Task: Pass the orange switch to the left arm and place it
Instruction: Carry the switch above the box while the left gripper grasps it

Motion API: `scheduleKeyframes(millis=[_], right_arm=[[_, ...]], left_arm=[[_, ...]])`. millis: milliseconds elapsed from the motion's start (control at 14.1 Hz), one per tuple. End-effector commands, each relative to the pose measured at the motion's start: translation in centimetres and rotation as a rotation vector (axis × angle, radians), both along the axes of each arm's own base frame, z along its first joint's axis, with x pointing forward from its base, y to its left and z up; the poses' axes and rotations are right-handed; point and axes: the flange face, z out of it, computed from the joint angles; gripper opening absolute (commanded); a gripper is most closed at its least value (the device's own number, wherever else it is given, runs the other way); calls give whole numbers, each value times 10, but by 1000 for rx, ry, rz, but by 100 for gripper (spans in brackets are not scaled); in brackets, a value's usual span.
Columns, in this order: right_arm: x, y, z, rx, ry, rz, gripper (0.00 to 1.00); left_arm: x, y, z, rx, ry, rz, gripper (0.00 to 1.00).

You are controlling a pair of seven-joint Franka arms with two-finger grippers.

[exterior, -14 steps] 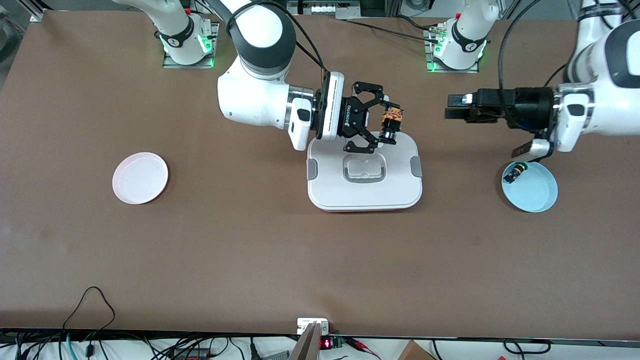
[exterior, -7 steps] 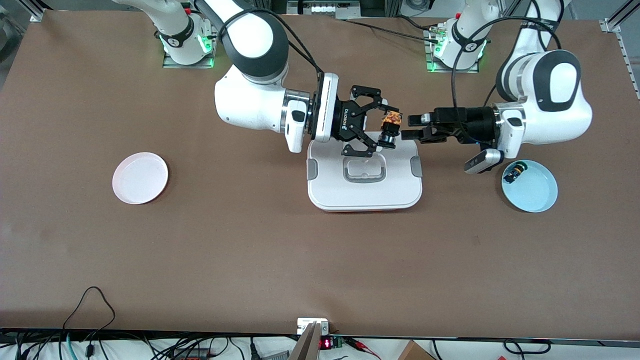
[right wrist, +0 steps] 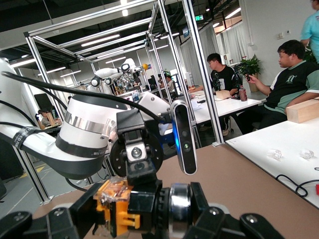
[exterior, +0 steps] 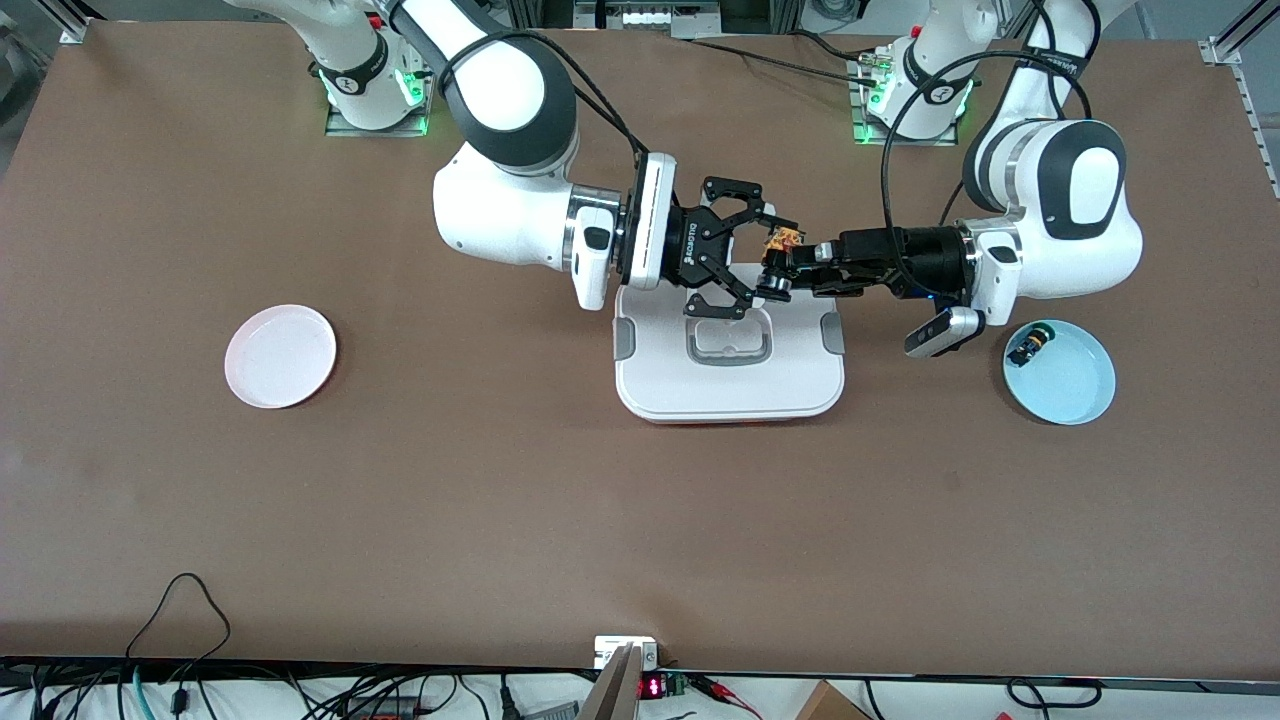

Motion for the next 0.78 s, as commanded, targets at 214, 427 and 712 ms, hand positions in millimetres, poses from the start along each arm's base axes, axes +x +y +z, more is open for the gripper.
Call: scheduleKeyframes(millis=[214,427,712], right_arm=[[2,4,9,35,-11,1,0],[1,4,11,35,-9,0,0],[2,3,10,34,-6,-2,1]], left_arm=[[-4,-7,14,-7,-29,-1,13],[-7,-14,14,-9,-29,-15,12],[-6,-11,14,-7,-31,-11,11]])
